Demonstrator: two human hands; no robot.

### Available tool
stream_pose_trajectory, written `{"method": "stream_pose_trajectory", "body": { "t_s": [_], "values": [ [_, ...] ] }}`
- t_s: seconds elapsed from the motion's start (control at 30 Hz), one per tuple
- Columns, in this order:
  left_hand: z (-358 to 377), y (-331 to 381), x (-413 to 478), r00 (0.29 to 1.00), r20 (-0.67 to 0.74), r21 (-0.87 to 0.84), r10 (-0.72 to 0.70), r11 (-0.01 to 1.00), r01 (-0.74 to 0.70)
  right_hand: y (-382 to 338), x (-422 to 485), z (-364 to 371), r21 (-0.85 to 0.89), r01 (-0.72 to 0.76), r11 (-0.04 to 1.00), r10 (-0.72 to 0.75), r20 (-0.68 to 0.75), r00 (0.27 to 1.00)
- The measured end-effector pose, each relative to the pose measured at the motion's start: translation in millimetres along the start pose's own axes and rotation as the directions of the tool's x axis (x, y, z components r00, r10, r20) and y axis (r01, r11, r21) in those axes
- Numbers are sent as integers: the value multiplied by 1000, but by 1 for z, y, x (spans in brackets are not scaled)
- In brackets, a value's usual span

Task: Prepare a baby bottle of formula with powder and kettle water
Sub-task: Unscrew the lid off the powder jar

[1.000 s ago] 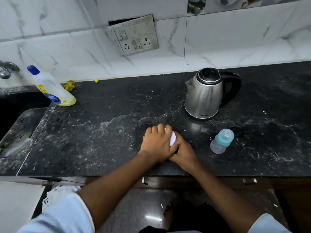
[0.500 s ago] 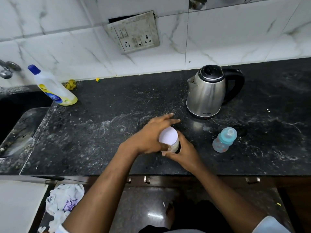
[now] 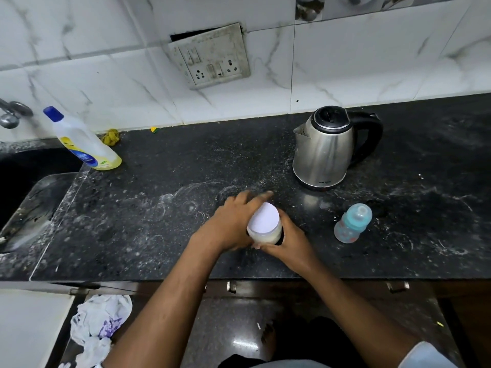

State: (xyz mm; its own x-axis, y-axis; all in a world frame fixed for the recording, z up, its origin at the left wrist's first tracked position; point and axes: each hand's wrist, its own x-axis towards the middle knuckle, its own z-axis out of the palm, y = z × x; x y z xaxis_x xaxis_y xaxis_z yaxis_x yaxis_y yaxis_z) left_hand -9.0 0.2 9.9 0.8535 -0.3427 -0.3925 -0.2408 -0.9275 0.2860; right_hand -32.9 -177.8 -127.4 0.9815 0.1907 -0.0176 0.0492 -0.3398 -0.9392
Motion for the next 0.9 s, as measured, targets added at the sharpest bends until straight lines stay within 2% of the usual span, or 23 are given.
{"method": "stream_pose_trajectory", "body": {
  "t_s": [0.1, 0.17, 0.2, 0.27, 0.33, 0.37, 0.4, 0.53, 0.63, 0.7, 0.77, 0.83, 0.9],
  "values": [
    [2, 2, 6, 983, 105, 8, 148, 989, -150, 0, 0, 0, -6, 19, 1000, -19, 14, 1000],
    [5, 1, 11, 979, 67, 40, 190, 980, -193, 0, 0, 0, -15, 18, 1000, -18, 6, 1000],
    [6, 1, 13, 984, 15, 42, 176, 983, -177, 0, 0, 1, -14, 10, 1000, -10, 1, 1000],
    [6, 2, 15, 998, -54, -40, 38, 998, -40, 1, -1, 1, -2, -3, 1000, 3, 3, 1000],
    [6, 4, 16, 995, -9, -66, -96, 993, 95, 2, -1, 1, 12, -12, 1000, 12, 7, 1000],
    [6, 5, 15, 993, 26, -39, -112, 993, 113, 3, -1, 1, 19, -15, 1000, 15, 6, 1000],
    [6, 6, 13, 995, 42, -9, -93, 996, 93, 4, -1, 2, 21, -17, 1000, 17, 4, 1000],
    [5, 7, 15, 989, 41, 85, 143, 986, -146, 3, -1, 1, -1, 0, 1000, 0, 17, 1000],
    [7, 8, 18, 983, -24, 87, 183, 980, -180, 1, -1, 1, 3, 2, 1000, -2, 14, 1000],
    [4, 3, 17, 978, -126, -30, 167, 985, -172, 0, -2, 1, 12, 9, 1000, -9, 7, 1000],
    [-2, -9, 12, 968, -233, -270, 91, 950, -154, -1, -1, 1, 0, 27, 1000, -27, 5, 1000],
    [-1, -27, 1, 943, -331, -562, -39, 811, -164, -3, -1, 1, -23, 30, 999, -30, 4, 1000],
    [11, -47, -11, 902, -391, -767, -181, 607, -211, -3, -1, 0, -43, 20, 999, -20, -2, 1000]
  ]
}}
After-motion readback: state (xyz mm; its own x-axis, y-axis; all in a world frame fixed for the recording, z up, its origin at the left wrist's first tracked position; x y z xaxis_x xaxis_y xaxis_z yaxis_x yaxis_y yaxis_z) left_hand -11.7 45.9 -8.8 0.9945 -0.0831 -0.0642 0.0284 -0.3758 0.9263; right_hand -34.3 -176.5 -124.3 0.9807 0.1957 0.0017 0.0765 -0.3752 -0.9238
